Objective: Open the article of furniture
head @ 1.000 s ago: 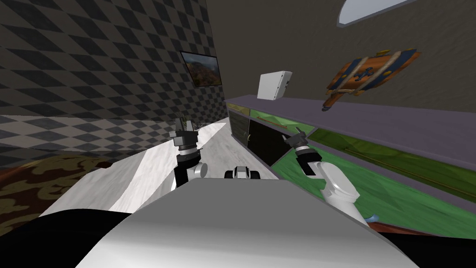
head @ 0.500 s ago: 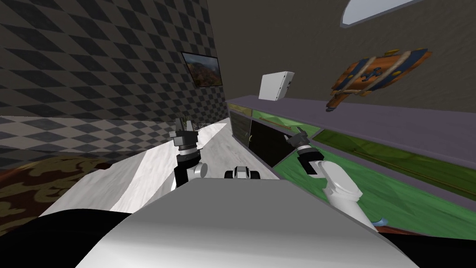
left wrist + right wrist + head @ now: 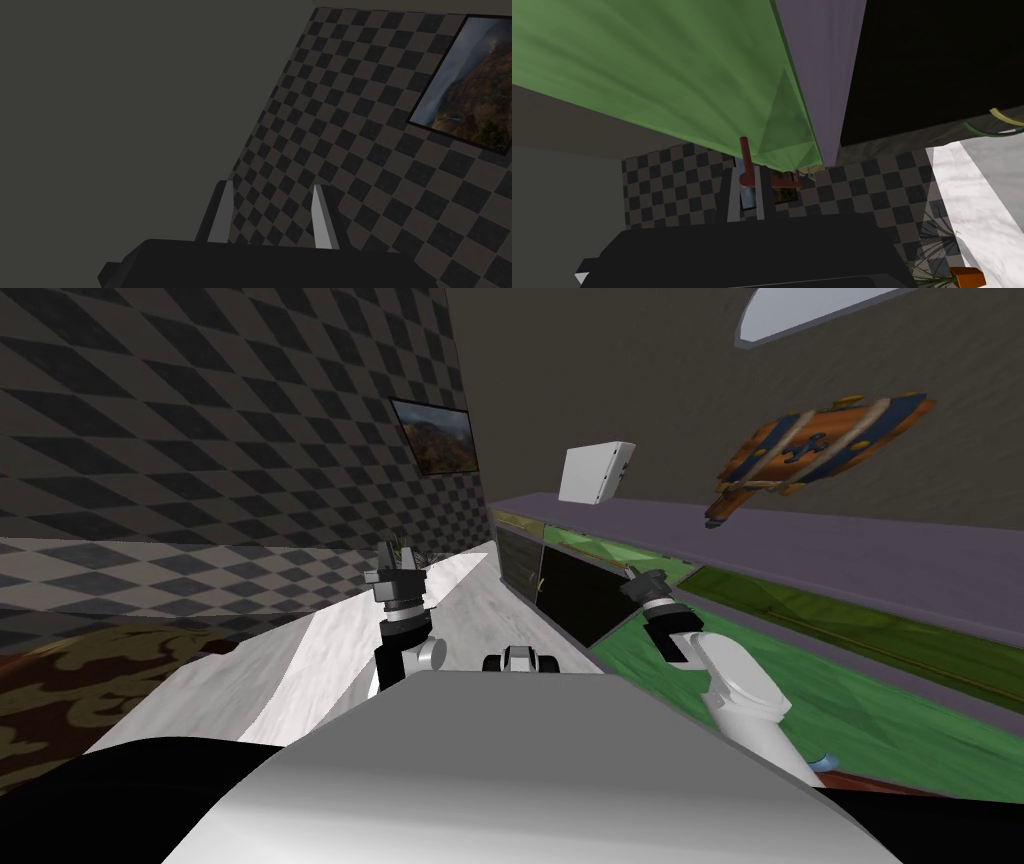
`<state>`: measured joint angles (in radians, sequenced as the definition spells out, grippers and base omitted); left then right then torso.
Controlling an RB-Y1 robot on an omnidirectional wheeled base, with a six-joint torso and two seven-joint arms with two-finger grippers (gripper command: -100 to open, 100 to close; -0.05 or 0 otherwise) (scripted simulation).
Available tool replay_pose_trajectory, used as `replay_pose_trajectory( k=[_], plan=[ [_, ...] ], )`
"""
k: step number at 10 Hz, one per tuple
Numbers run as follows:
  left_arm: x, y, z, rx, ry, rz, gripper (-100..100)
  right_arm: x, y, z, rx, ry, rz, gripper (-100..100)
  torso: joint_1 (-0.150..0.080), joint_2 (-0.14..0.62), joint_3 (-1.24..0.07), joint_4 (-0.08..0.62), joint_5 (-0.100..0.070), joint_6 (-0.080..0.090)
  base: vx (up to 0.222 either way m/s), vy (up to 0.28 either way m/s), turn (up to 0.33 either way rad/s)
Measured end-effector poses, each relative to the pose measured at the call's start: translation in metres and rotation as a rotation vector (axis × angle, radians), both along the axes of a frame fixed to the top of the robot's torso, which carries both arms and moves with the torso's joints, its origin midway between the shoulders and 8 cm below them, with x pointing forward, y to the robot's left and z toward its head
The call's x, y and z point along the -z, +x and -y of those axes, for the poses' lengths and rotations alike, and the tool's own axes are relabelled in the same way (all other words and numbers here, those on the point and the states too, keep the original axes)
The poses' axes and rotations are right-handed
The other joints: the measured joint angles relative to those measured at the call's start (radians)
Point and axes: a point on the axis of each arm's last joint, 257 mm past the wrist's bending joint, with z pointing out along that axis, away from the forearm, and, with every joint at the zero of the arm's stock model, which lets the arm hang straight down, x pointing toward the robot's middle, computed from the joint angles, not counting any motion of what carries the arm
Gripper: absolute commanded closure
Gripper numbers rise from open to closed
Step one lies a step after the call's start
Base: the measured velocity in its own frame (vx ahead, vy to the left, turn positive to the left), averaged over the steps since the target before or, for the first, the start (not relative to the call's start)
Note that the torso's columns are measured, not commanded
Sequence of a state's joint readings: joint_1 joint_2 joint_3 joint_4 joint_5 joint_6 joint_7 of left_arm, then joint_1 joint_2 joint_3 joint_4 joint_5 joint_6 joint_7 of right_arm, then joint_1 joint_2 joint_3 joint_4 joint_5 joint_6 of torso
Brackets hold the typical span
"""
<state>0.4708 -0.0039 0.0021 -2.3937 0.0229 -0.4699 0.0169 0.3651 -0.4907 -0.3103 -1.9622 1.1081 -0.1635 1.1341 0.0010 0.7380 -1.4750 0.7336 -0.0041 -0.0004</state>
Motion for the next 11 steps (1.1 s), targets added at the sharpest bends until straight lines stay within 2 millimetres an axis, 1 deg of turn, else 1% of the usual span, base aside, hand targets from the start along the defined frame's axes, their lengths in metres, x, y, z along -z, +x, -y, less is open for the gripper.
replay_pose_trajectory(
  k=[3,4,7,11],
  plan=[
    [0.000,0.000,0.000,0.000,0.000,0.000,0,0.000,-0.003,-0.002,-0.008,0.002,-0.006,100,-0.002,-0.002,-0.002,0.002,0.002,0.000,-0.111,0.142,-0.026],
    [0.000,0.000,0.000,0.000,0.000,0.000,0,0.002,-0.003,-0.002,-0.009,0.004,-0.010,-100,-0.007,-0.005,-0.004,0.004,0.003,0.000,-0.012,0.064,-0.035],
    [0.000,0.000,0.000,0.000,0.000,0.000,0,-0.014,-0.005,0.015,-0.016,-0.001,-0.011,-100,0.000,-0.002,-0.003,0.004,0.004,0.000,0.026,0.076,-0.035],
    [0.000,0.000,0.000,0.000,0.000,0.000,0,-0.038,-0.005,0.032,-0.030,-0.003,-0.014,-100,-0.001,0.001,-0.001,0.006,0.005,0.000,0.015,0.055,-0.030]
  ],
)
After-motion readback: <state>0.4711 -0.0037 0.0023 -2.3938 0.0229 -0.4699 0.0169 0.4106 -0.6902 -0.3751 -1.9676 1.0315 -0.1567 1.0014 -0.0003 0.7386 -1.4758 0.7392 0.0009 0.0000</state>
